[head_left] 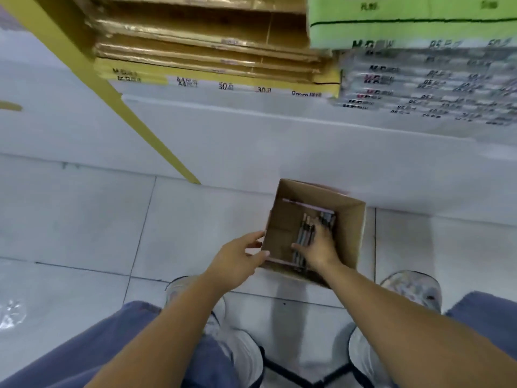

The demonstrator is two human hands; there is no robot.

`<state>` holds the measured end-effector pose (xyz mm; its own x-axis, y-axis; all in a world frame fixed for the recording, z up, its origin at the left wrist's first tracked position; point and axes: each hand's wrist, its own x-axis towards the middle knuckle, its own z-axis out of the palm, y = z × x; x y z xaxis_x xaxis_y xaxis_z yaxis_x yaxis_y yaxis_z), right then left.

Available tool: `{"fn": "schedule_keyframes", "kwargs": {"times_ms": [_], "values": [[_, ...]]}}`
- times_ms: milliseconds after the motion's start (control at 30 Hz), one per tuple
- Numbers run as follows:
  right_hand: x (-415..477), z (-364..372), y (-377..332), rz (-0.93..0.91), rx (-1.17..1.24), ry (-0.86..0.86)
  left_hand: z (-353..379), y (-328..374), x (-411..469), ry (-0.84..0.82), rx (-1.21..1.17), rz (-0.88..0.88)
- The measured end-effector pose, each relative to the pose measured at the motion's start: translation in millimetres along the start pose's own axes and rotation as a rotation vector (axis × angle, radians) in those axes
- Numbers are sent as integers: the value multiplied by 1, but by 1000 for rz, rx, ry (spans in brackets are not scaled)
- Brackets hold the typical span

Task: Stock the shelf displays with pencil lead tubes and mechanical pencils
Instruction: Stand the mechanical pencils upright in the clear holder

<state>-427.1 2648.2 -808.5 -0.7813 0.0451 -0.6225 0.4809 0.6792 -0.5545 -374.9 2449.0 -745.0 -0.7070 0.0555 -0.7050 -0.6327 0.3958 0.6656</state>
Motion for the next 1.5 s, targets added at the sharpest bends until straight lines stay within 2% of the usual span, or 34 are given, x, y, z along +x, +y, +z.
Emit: {"fn": "schedule_keyframes", "kwargs": {"times_ms": [133,267,467,767,1033,1500], "values": [[10,10,2,36,37,105,-1,-4,-1,-35,-73,9],[19,14,3,-33,9,119,-2,-8,-1,-41,-114,19],[30,21,7,-17,-99,156,-1,-10,-2,-45,-134,13],[43,21,11,-1,-113,122,0,-9,-1,-37,-130,4],[41,20,10,-39,0,138,-1,-8,-3,-41,-113,10],[46,23,6,-20,-211,71,1,-7,-5,-28,-117,-6]]}}
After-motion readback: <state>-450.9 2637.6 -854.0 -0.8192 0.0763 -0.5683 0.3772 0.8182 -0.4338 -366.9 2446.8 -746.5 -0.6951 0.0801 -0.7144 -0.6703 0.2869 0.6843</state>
